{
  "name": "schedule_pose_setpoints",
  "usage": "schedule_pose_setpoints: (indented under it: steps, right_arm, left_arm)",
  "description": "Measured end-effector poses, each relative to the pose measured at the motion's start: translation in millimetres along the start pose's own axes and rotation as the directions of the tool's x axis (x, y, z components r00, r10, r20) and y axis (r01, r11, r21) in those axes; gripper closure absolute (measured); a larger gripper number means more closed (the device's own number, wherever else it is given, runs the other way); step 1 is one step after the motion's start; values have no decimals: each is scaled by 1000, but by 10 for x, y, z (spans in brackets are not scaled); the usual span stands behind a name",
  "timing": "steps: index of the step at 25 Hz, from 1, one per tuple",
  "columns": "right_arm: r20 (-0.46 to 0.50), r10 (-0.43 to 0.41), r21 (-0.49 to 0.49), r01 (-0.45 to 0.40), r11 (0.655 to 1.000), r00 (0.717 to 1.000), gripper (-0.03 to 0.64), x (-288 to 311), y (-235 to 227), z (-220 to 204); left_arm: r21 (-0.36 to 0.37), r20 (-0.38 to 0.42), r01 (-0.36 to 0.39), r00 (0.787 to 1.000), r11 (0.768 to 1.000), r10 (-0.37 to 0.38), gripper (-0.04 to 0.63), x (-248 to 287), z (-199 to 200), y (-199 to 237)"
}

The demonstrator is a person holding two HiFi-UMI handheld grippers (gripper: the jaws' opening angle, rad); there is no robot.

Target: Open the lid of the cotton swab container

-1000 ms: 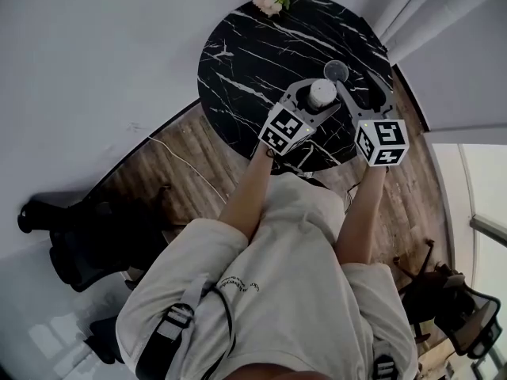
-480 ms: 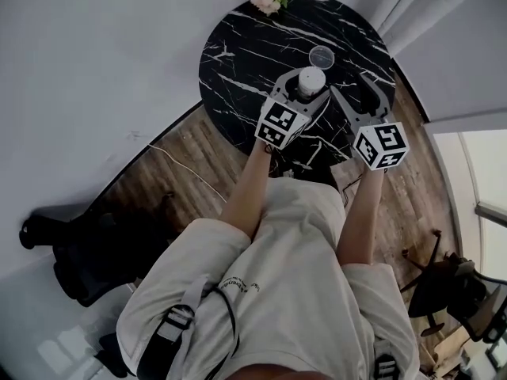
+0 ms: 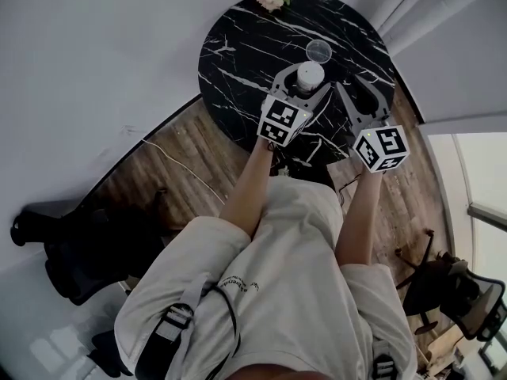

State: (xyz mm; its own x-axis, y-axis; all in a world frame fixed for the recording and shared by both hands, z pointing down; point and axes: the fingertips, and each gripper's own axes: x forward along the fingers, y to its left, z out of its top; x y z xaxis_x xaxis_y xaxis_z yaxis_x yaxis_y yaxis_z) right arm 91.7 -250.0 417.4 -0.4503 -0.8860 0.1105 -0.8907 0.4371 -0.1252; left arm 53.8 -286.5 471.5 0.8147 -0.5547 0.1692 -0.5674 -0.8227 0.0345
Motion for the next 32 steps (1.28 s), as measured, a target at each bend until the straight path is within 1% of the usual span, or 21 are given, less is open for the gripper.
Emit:
schedule_pose_setpoints:
  steps: [3,7,12,15,22,27,32]
  right_arm:
    - [1,3,-1,-3,1000,1000,489,-8,20,0]
    - [14,0,4,0,1000,1000,555,-31,-8,18]
    - [10,8,16,-9,1000,1000,581,-54,-38,14]
    - [2,24,17,-24,1000,1000,583,-48,-35,8]
    - [-40,41,-25,-42,999,998,583,-14,9,-43]
    - [-41,26,-10,-27,1000,999,583,-81,-53,-58]
    - [-30,9,15,-9,1000,1000,583,-169,-103,-101]
  left_arm:
    - [-13,8,9,1000,1000,-9,334,0,3,-14]
    - [-31,26,14,1000,999,-14,333,16,17,-29]
    - [-19,19,17,1000,1000,-17,333,40,7,-50]
    - [-19,22,13,1000,1000,-13,333,42,30,-36]
    - [-14,22,5,1000,1000,-5,333,43,54,1]
    - [-14,21,4,1000,1000,-3,334,31,63,-1]
    - [-10,19,19,1000,1000,-19,333,40,68,-76]
